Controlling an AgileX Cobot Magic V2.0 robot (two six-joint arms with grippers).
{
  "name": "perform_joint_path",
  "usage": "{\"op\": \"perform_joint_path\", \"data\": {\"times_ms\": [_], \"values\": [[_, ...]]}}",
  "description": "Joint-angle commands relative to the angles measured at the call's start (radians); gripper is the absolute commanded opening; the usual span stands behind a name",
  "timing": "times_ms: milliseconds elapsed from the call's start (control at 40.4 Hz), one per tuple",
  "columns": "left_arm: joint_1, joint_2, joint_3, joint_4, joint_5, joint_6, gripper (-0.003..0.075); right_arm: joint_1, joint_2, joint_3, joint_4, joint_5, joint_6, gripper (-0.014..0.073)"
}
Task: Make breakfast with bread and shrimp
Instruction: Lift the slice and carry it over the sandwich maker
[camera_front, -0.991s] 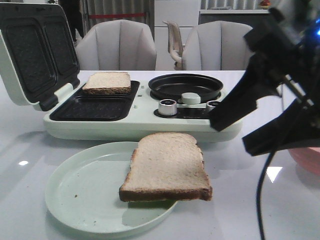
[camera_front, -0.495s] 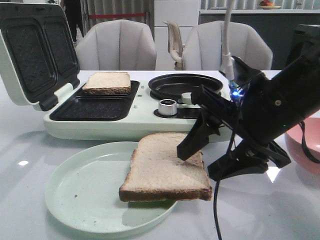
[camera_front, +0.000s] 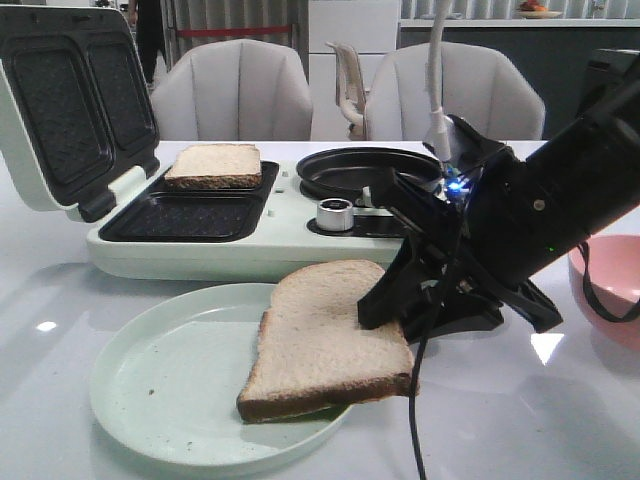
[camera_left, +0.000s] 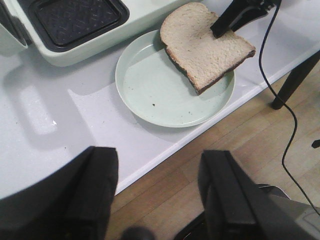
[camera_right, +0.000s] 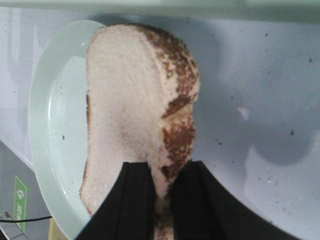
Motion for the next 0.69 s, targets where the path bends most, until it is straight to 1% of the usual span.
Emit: {"op": "perform_joint_path", "data": {"times_ms": [0, 99, 223, 347, 495, 669], "values": [[-0.008, 0.001, -0.025, 0.001, -0.072, -0.001, 0.0426, -0.002, -0.084, -0.025, -0.004, 0.035, -0.018, 0.0036], [-0.008, 0.001, -0.025, 0.001, -0.072, -0.001, 0.0426, -0.002, -0.145, -0.025, -0.011, 0.044, -0.018, 0.0034], [-0.008, 0.001, -0.025, 0.001, -0.072, -0.001, 0.0426, -0.002, -0.234, -0.029, -0.002, 0.096, -0.018, 0.0034], [-0.008, 0.001, -0.025, 0.001, -0.076, -0.001, 0.0426, -0.001, -0.305, -0.075, 0.007, 0.145, -0.018, 0.0034], [-0.008, 0.001, -0.025, 0.001, -0.089, -0.001, 0.0426, 0.004, -0.312, -0.160, 0.061, 0.170, -0.018, 0.0034], [-0.008, 0.001, -0.025, 0.001, -0.099, -0.001, 0.0426, 0.055, -0.263, -0.253, 0.081, 0.123, -0.018, 0.0034]]}}
